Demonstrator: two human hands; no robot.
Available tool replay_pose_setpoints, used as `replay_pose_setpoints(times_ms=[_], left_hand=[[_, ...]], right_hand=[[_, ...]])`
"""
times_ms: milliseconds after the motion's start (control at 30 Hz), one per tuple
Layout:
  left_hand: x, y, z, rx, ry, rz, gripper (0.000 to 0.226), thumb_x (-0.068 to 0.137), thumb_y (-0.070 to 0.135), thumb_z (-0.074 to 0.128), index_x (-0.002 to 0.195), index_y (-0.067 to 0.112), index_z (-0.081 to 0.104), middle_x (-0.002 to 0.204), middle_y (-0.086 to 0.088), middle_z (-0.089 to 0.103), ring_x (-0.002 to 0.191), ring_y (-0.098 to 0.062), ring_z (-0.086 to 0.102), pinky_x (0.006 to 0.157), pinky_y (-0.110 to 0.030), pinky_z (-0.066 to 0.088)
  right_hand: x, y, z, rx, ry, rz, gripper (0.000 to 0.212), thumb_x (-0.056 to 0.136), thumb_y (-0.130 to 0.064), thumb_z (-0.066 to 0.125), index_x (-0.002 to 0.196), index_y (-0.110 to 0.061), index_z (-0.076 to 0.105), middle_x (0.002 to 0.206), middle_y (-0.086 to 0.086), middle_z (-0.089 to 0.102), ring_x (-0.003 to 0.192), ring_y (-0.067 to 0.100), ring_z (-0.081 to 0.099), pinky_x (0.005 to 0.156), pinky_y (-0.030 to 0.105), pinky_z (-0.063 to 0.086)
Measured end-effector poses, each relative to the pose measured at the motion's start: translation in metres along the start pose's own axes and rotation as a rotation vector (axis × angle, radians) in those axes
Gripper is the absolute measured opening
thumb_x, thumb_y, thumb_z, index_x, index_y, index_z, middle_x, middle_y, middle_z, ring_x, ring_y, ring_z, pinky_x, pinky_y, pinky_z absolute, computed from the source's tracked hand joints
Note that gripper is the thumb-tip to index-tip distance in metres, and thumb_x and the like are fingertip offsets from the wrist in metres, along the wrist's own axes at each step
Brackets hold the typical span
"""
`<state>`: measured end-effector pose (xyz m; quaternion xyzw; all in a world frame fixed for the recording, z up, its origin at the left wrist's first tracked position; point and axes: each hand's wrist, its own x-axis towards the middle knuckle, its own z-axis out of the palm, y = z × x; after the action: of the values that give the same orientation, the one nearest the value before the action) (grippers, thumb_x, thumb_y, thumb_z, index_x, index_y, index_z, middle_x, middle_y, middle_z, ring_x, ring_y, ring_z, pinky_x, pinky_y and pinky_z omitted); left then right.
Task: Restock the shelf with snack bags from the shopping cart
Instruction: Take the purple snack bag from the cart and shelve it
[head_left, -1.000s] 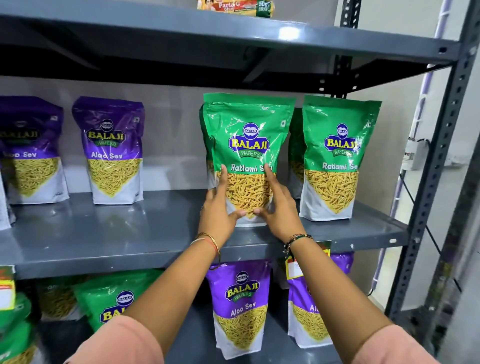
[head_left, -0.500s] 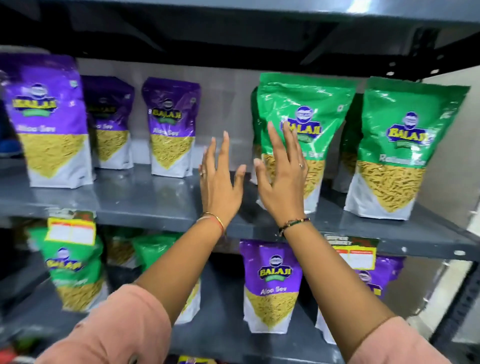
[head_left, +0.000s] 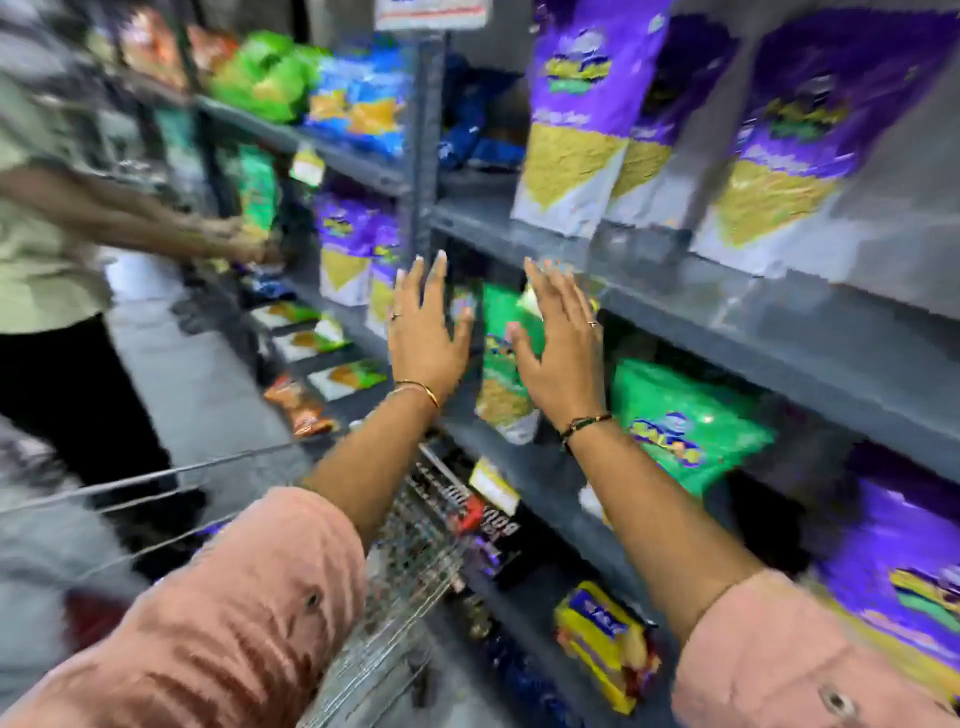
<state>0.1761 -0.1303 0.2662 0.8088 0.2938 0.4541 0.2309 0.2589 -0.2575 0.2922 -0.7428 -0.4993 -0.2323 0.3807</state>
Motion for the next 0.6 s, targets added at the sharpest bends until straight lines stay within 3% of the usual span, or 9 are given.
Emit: replay_pose_setpoints(times_ms=[233, 367, 467, 600], left_hand=[[-0.042, -0.207, -0.074, 0.259, -0.162, -0.350, 0.072, 0.085, 0.030, 0.061, 0.146, 0.013, 0.027, 0.153, -0.016, 0.029, 0.142, -0.034, 0.024, 0.116, -0.049, 0.022], [-0.092, -0.305, -0.103, 0.317, -0.236, -0.644, 0.079, 0.079, 0.040, 0.067, 0.142, 0.008, 0.031, 0.143, -0.022, 0.041, 0.135, -0.036, 0.036, 0.111, -0.050, 0.031], [-0.135, -0.350, -0.113, 0.228, -0.276, -0.934, 0.097, 0.070, 0.040, 0.078, 0.142, 0.003, 0.025, 0.139, -0.026, 0.045, 0.131, -0.039, 0.040, 0.110, -0.047, 0.035], [-0.195, -0.382, -0.111, 0.012, -0.578, -1.263, 0.109, 0.053, 0.041, 0.087, 0.134, 0.000, 0.027, 0.129, -0.025, 0.055, 0.120, -0.035, 0.053, 0.101, -0.042, 0.045]], right_hand=[[-0.051, -0.069, 0.183, 0.255, -0.371, 0.151, 0.067, 0.082, -0.016, 0.063, 0.143, -0.017, 0.035, 0.147, 0.012, 0.043, 0.136, 0.027, 0.038, 0.115, 0.041, 0.031], [-0.103, -0.088, 0.274, 0.310, -0.740, 0.277, 0.068, 0.084, -0.013, 0.063, 0.144, -0.017, 0.031, 0.146, 0.014, 0.042, 0.134, 0.031, 0.040, 0.112, 0.044, 0.034], [-0.145, -0.092, 0.326, 0.311, -1.045, 0.336, 0.070, 0.084, -0.010, 0.063, 0.145, -0.020, 0.028, 0.149, 0.013, 0.038, 0.136, 0.030, 0.035, 0.114, 0.041, 0.032], [-0.187, -0.093, 0.390, 0.277, -1.316, 0.322, 0.071, 0.081, -0.005, 0.063, 0.143, -0.016, 0.031, 0.150, 0.014, 0.036, 0.137, 0.028, 0.036, 0.113, 0.029, 0.028]])
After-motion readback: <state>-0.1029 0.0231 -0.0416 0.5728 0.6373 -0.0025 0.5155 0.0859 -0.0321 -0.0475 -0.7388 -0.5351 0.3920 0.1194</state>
